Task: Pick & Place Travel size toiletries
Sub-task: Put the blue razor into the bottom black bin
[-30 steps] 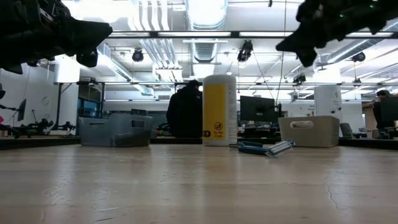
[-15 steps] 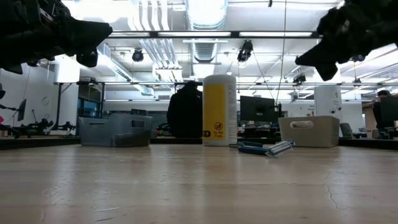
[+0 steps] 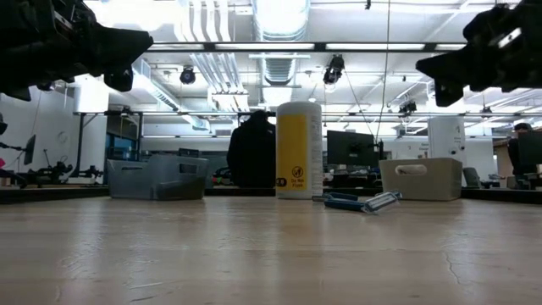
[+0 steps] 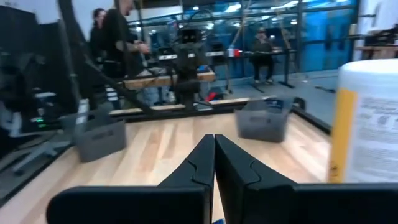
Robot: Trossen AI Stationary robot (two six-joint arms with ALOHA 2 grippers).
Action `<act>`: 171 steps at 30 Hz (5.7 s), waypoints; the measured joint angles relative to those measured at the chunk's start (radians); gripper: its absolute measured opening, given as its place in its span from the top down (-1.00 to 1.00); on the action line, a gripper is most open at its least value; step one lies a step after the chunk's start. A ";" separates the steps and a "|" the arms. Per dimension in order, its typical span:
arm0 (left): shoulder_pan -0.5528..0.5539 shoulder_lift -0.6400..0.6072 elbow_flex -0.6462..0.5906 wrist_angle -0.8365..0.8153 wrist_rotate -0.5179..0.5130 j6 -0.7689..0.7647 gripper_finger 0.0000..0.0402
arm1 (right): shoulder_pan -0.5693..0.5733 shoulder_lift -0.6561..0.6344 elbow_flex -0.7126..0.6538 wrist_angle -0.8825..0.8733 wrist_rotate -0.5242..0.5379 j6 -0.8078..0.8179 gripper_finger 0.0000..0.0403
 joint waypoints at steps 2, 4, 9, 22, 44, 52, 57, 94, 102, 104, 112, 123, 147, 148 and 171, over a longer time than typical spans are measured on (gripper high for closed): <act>0.000 0.000 0.000 0.000 0.000 0.000 0.69 | 0.021 -0.019 -0.012 0.003 -0.027 0.009 0.96; 0.000 0.000 0.000 0.000 0.000 0.000 0.69 | 0.044 -0.030 -0.017 0.004 -0.044 0.018 0.96; 0.000 0.000 0.000 0.000 0.000 0.000 0.69 | 0.096 -0.031 -0.017 -0.019 0.000 0.009 0.96; 0.000 0.000 0.000 0.000 0.000 0.000 0.69 | 0.201 -0.031 -0.010 -0.131 -0.054 -0.152 0.96; 0.000 0.000 0.000 0.030 -0.047 -0.001 0.69 | 0.200 -0.035 -0.010 -0.181 -0.065 -0.032 0.96; -0.001 0.001 0.000 0.161 -0.091 -0.420 0.69 | 0.200 -0.029 -0.010 -0.180 -0.065 0.276 0.96; -0.001 0.000 0.000 0.282 -0.131 -0.610 0.69 | 0.200 -0.029 -0.010 -0.179 -0.065 0.244 0.96; -0.001 0.503 0.709 -0.507 -0.171 -0.302 0.71 | 0.195 -0.027 -0.013 -0.139 0.224 -0.235 0.96; -0.002 0.838 1.067 -0.846 -0.163 -0.013 0.66 | 0.195 -0.027 -0.013 -0.151 0.223 -0.191 0.96; -0.007 0.914 1.152 -0.910 -0.131 0.066 0.62 | 0.195 -0.026 -0.013 -0.151 0.223 -0.190 0.96; -0.056 1.185 1.446 -1.141 -0.123 0.377 0.51 | 0.195 -0.024 -0.014 -0.150 0.223 -0.190 0.96; -0.131 1.441 1.588 -1.165 -0.131 0.732 0.46 | 0.195 -0.023 -0.014 -0.150 0.223 -0.189 0.96; -0.201 1.687 1.584 -1.071 -0.139 0.838 0.42 | 0.195 -0.021 -0.014 -0.154 0.223 -0.189 0.96; -0.201 1.697 1.584 -1.060 -0.145 0.848 0.42 | 0.195 -0.021 -0.014 -0.154 0.224 -0.189 0.96; -0.196 1.744 1.576 -0.991 -0.146 0.872 0.42 | 0.195 -0.016 -0.014 -0.154 0.223 -0.189 0.96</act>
